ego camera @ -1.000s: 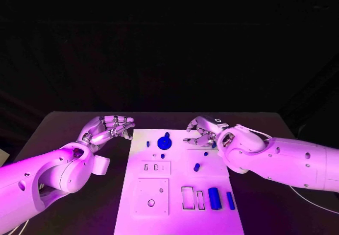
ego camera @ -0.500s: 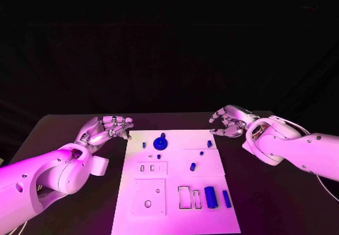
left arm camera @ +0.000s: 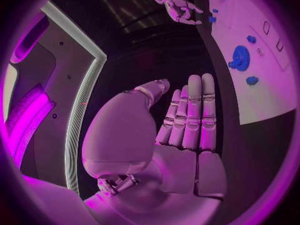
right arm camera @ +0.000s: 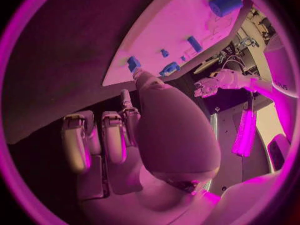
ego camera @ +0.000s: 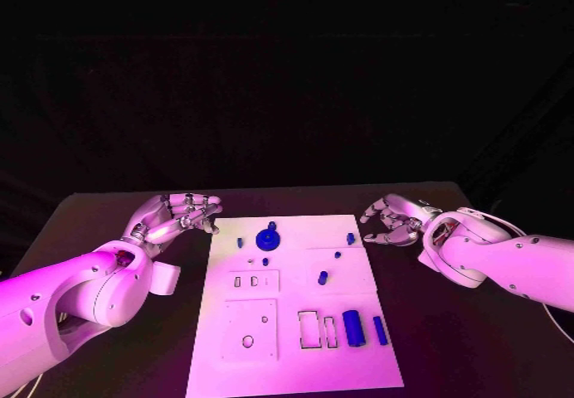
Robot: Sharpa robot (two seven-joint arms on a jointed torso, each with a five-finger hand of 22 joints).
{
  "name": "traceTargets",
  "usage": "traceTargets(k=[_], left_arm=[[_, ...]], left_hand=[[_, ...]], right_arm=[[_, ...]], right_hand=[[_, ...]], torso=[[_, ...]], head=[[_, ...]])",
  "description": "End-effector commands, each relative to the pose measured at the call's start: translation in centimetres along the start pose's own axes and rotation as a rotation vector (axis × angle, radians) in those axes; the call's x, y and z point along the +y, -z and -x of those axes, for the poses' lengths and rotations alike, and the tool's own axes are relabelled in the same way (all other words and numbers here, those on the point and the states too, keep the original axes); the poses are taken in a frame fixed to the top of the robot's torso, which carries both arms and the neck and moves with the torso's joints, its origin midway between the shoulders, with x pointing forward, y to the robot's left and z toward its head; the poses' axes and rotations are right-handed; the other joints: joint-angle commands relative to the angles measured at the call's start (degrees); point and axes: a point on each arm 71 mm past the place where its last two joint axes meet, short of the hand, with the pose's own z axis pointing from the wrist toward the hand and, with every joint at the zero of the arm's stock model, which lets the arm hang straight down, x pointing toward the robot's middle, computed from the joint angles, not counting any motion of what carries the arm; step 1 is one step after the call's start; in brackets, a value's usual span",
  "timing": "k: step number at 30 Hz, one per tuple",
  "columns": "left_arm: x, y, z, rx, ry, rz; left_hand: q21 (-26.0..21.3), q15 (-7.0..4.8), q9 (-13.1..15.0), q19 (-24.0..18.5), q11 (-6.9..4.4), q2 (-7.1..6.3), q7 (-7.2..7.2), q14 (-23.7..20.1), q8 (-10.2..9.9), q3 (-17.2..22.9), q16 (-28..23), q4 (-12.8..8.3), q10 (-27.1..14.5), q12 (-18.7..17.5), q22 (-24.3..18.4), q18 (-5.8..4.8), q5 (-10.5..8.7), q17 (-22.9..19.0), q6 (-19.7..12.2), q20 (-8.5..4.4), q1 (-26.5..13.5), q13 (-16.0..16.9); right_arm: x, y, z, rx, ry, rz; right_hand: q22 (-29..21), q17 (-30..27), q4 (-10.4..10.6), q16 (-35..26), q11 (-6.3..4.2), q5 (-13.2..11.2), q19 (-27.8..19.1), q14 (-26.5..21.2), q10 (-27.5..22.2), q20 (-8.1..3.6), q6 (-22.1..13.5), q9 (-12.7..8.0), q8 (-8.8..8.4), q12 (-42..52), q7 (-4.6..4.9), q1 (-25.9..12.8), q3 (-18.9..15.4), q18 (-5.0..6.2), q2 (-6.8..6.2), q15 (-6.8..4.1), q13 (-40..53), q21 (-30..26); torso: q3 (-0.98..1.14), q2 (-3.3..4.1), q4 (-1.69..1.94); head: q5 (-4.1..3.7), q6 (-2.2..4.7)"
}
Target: Assemble the parts on the task board
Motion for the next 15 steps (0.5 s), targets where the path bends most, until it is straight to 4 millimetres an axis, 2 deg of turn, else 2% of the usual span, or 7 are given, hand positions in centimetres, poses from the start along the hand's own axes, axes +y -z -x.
traceTargets(k=[1,5,8,11,15], left_arm=[[-0.1,-0.1,-0.2,0.017,0.014,-0.009],[-0.1,-0.1,-0.2,0.018,0.014,-0.009],[-0.1,-0.1,-0.2,0.017,0.014,-0.009],[0.0,-0.1,-0.1,0.015,0.013,-0.008],[0.0,-0.1,-0.1,0.015,0.013,-0.008]], left_hand=[[0.1,-0.04,0.09,-0.39,-0.01,0.05,0.22,-0.47,-0.23,0.34,0.37,0.01,-0.26,-0.15,0.09,0.45,0.04,-0.06,-0.19,0.09,0.51,-0.02],[0.48,-0.03,0.13,-0.76,-0.01,0.07,0.22,-0.56,-0.21,0.4,0.46,0.0,-0.25,-0.12,0.39,0.46,0.04,-0.11,-0.19,0.14,0.41,0.0],[0.48,-0.03,0.13,-0.76,-0.01,0.07,0.22,-0.56,-0.21,0.4,0.46,0.0,-0.25,-0.12,0.39,0.46,0.04,-0.11,-0.19,0.14,0.41,0.0],[0.48,-0.03,0.13,-0.76,-0.01,0.07,0.22,-0.56,-0.21,0.4,0.46,0.0,-0.25,-0.12,0.39,0.46,0.04,-0.11,-0.19,0.14,0.41,0.0],[0.48,-0.03,0.13,-0.76,-0.01,0.07,0.22,-0.56,-0.21,0.4,0.46,0.0,-0.25,-0.12,0.39,0.46,0.04,-0.11,-0.19,0.14,0.41,0.0]], right_arm=[[0.3,-0.4,-0.5,0.007,-0.027,0.029],[0.5,-0.8,-1.1,0.011,-0.04,0.025],[0.5,-1.1,-1.4,0.016,-0.045,0.019],[0.5,-1.3,-1.7,0.022,-0.049,0.013],[0.5,-1.6,-2.1,0.033,-0.051,0.007]], right_hand=[[14.99,15.07,0.1,0.19,0.12,-0.07,5.91,5.98,-0.44,-0.22,-0.44,-0.1,-0.19,-0.13,0.09,0.72,0.26,-0.34,0.03,-0.03,7.09,0.31],[14.96,15.07,0.18,0.19,0.16,0.1,5.88,5.98,-0.48,-0.19,-0.51,-0.13,-0.22,-0.18,0.16,0.83,0.34,-0.33,0.11,0.03,7.05,0.26],[14.95,15.07,0.21,0.19,0.18,0.14,5.88,5.98,-0.42,-0.18,-0.52,-0.14,-0.22,-0.12,0.17,0.84,0.36,-0.33,0.14,0.04,7.1,0.25],[15.01,15.07,0.31,0.19,0.21,0.23,5.92,5.98,-0.38,-0.15,-0.52,-0.15,-0.22,-0.08,0.21,0.85,0.41,-0.35,0.25,0.08,7.13,0.34],[15.04,15.07,0.34,0.19,0.23,0.27,5.96,5.98,-0.32,-0.14,-0.52,-0.16,-0.21,-0.01,0.23,0.87,0.45,-0.36,0.3,0.09,7.19,0.4]], torso=[[-0.05,-0.04,0.07],[-0.15,-0.05,0.14],[-0.14,-0.09,0.24],[-0.24,-0.13,0.16],[-0.18,-0.13,0.2]], head=[[0.08,-0.47],[0.21,-0.71],[0.15,-0.79],[0.26,-1.05],[0.43,-1.27]])
